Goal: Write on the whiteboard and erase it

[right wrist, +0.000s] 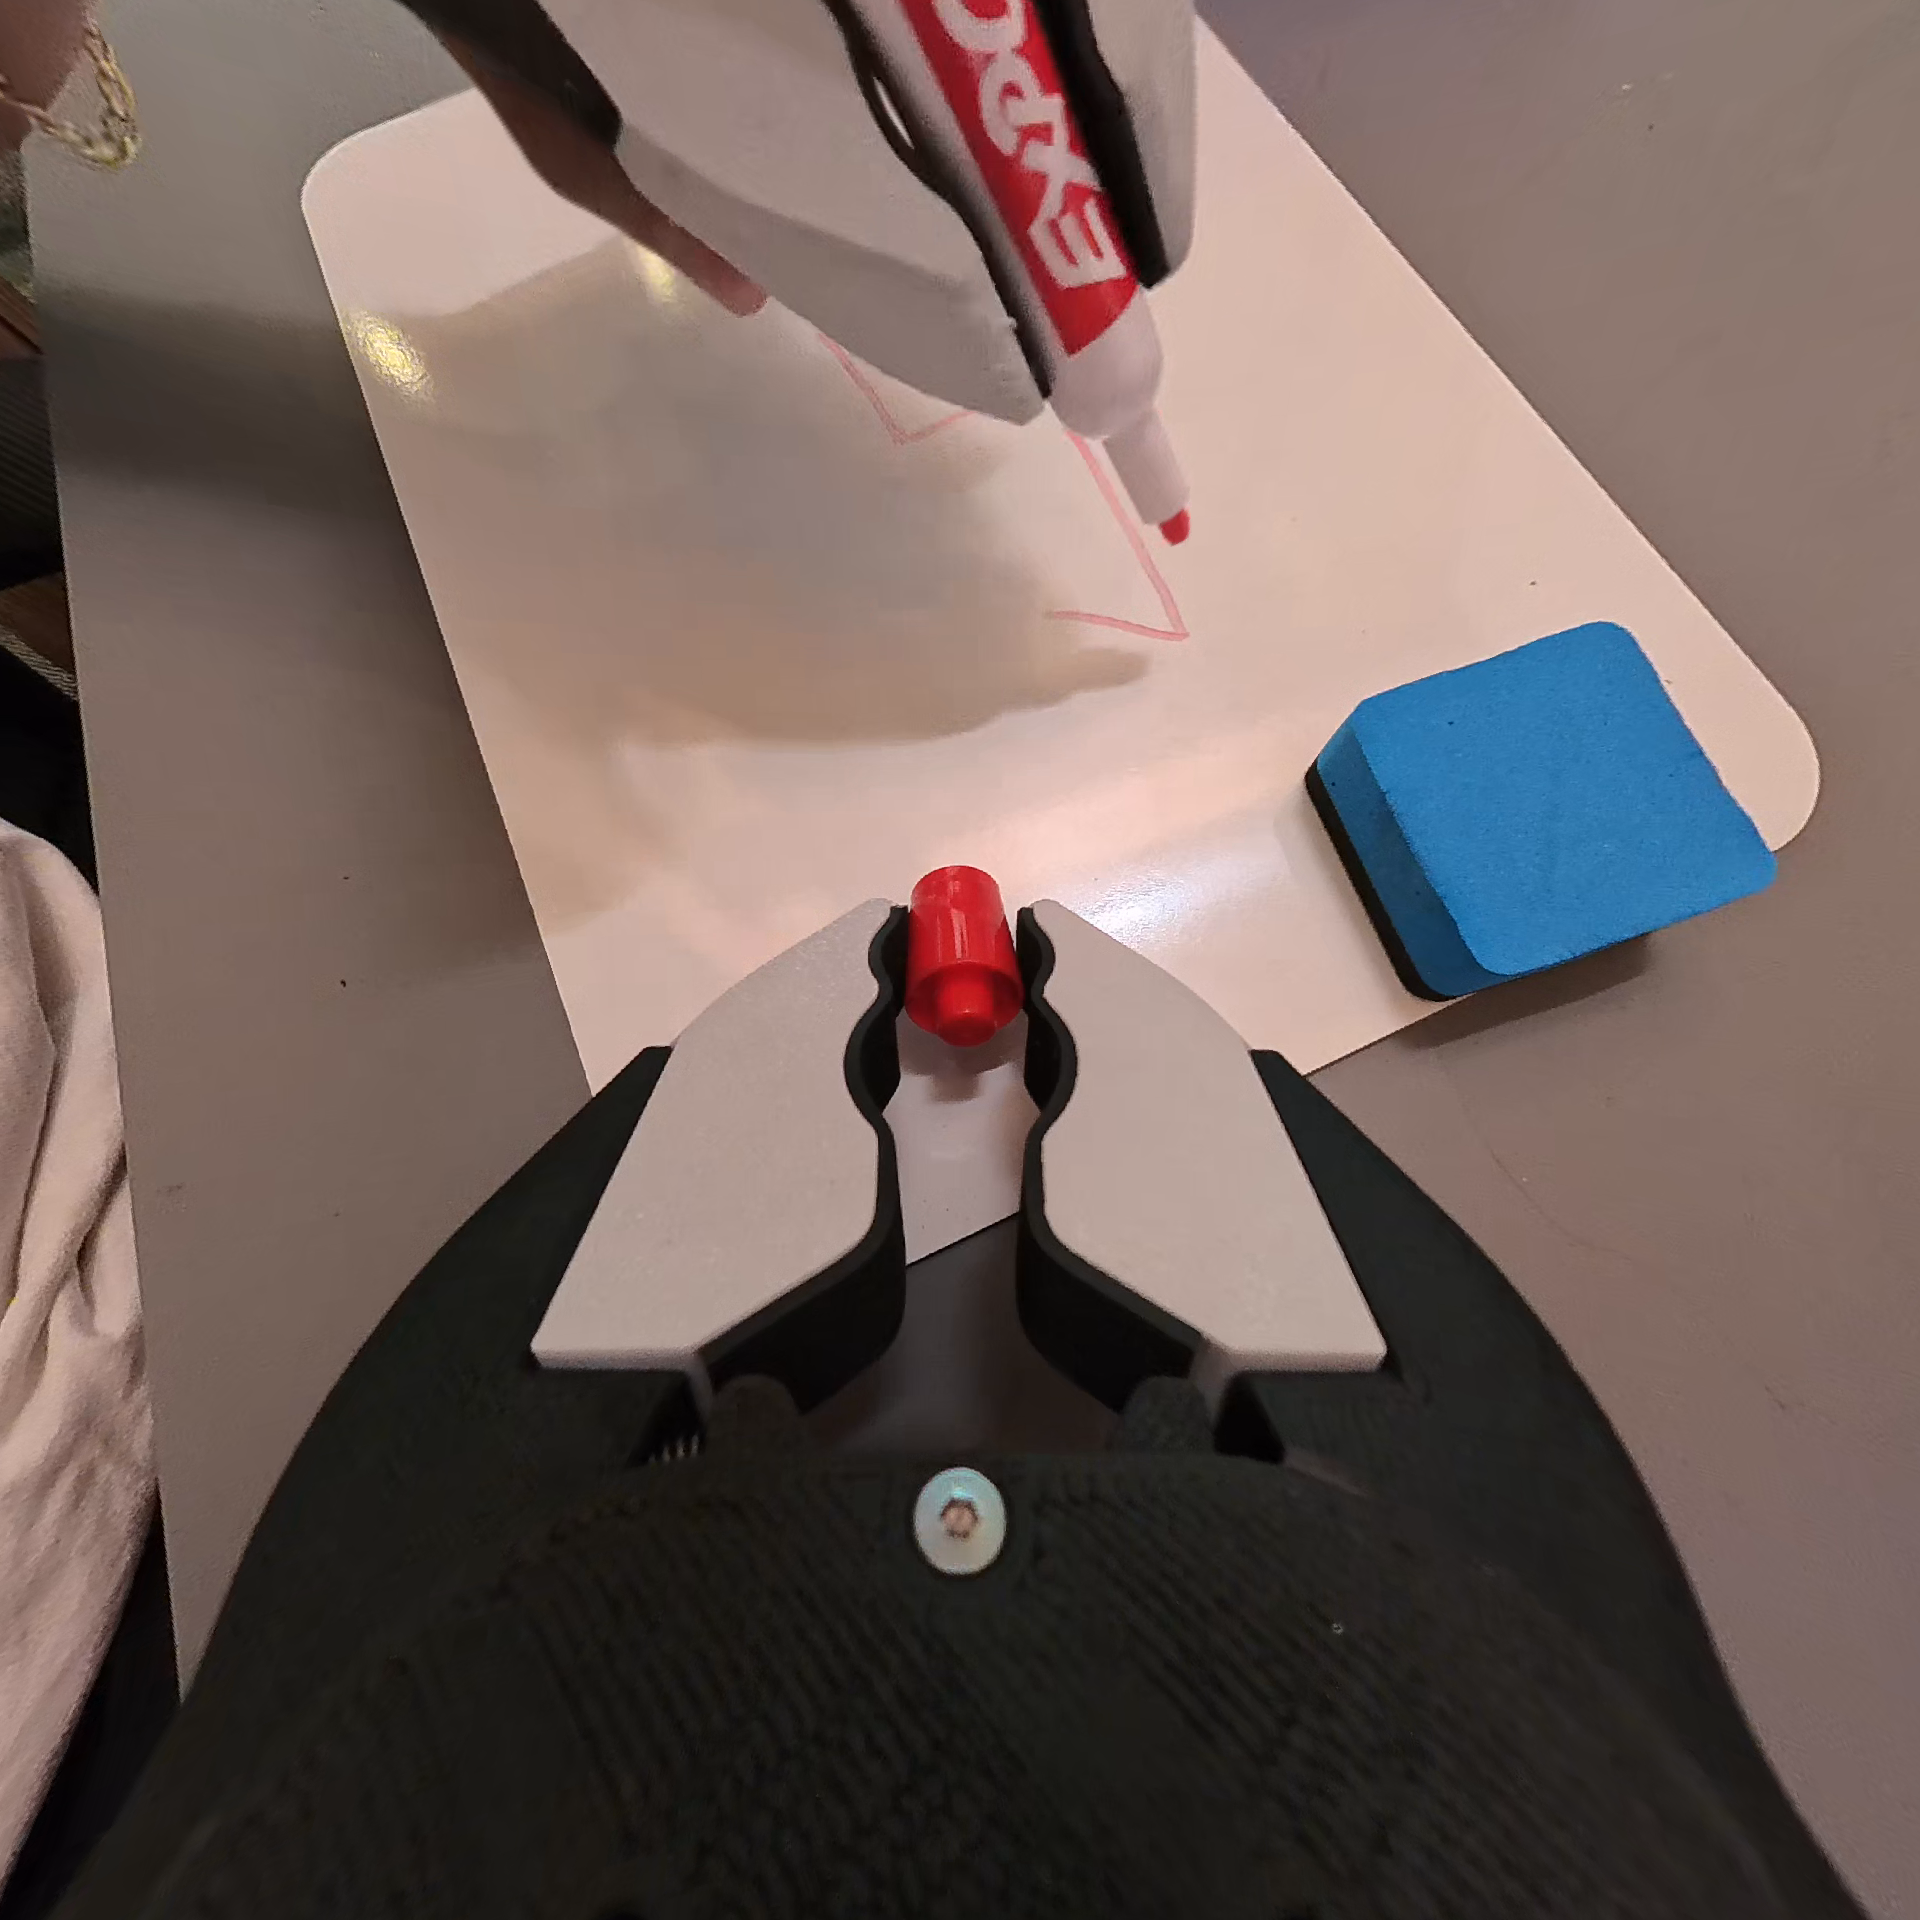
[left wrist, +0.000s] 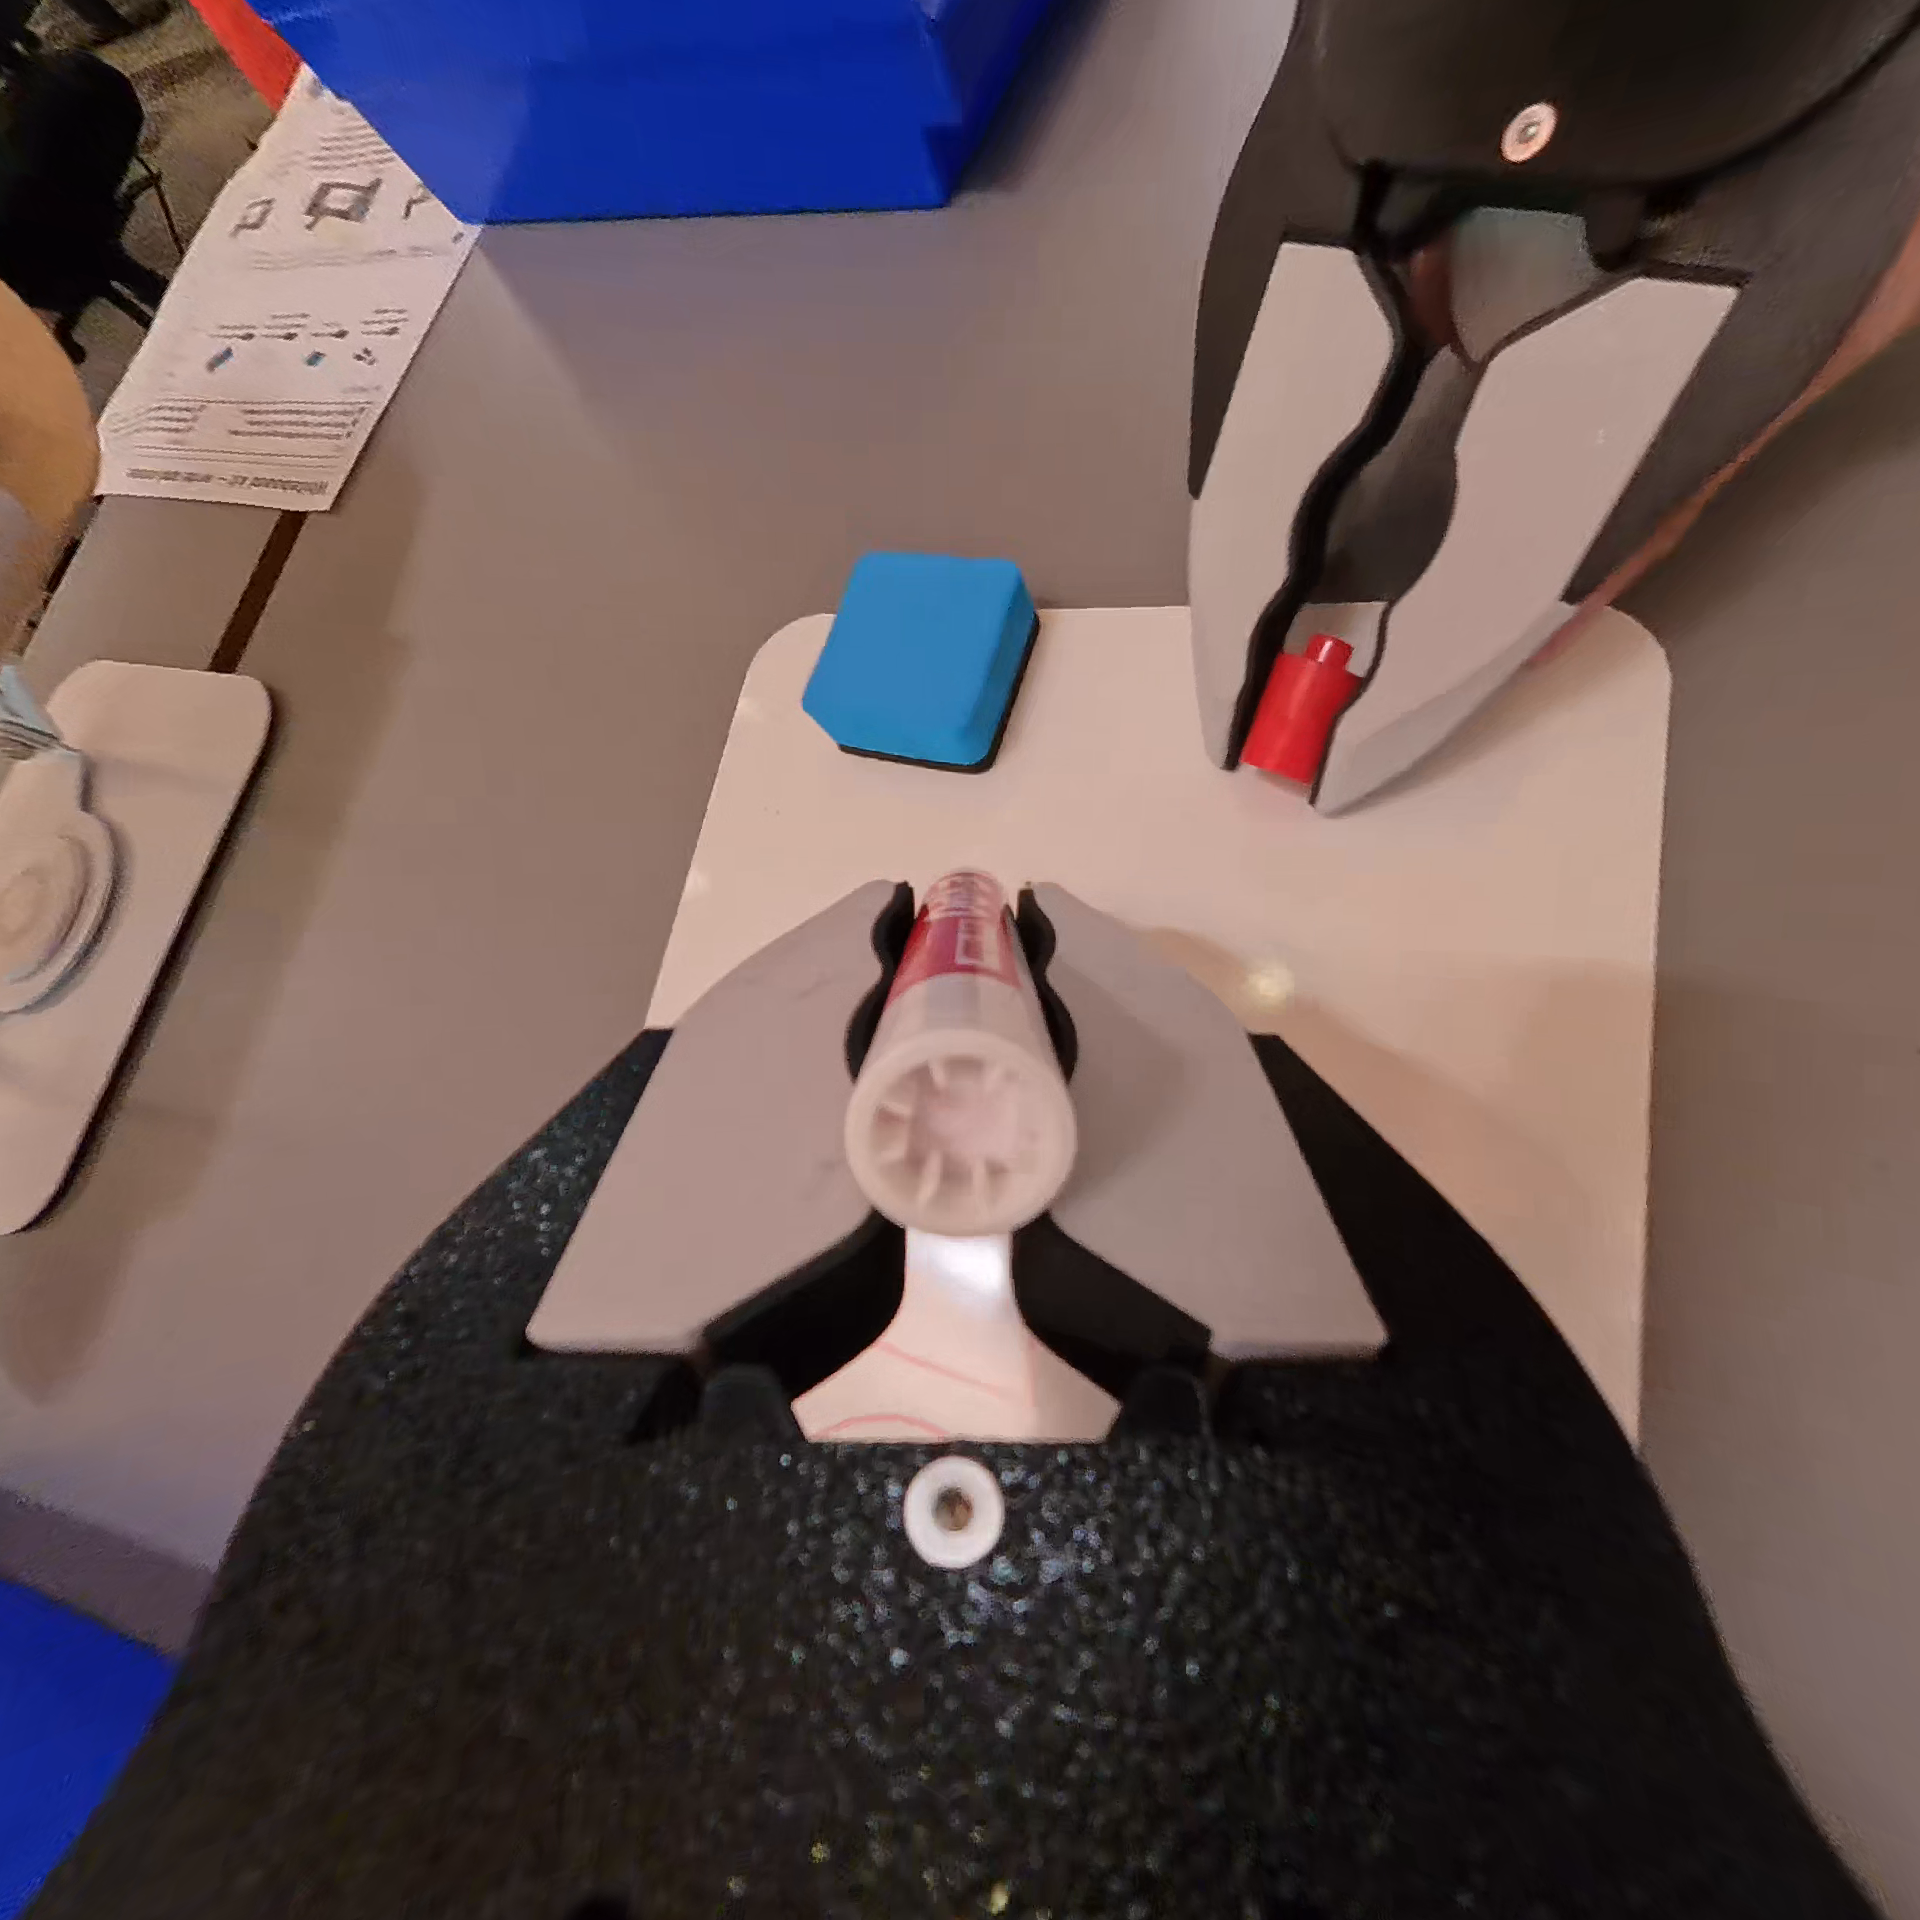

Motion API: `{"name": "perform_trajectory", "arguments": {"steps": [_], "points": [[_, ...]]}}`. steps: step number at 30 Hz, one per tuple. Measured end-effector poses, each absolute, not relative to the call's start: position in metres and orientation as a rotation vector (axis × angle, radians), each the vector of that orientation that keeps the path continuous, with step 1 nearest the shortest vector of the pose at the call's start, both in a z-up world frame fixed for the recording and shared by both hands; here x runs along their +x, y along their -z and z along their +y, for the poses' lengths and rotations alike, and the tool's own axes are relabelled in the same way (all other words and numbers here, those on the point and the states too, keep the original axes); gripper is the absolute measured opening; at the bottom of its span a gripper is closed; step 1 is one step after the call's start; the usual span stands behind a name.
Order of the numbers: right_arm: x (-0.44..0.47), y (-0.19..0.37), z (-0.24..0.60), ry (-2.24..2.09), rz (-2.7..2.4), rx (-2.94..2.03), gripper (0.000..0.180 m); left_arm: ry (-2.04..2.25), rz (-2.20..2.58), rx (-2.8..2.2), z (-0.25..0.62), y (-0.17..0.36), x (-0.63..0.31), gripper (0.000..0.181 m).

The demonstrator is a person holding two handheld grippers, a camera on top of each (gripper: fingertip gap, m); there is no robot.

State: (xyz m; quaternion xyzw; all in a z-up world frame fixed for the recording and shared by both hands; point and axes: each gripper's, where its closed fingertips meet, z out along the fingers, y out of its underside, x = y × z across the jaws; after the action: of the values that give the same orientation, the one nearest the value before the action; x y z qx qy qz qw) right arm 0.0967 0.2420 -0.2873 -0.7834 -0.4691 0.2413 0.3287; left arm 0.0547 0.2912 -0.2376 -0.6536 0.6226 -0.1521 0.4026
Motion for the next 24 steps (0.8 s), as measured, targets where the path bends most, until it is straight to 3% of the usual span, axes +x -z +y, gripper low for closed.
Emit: {"name": "perform_trajectory", "arguments": {"steps": [24], "points": [[0.097, 0.287, 0.242, -0.632, -1.228, -2.05, 0.02, 0.429, 1.63, -1.708, 0.297, 0.262, 0.061, 0.019]]}}
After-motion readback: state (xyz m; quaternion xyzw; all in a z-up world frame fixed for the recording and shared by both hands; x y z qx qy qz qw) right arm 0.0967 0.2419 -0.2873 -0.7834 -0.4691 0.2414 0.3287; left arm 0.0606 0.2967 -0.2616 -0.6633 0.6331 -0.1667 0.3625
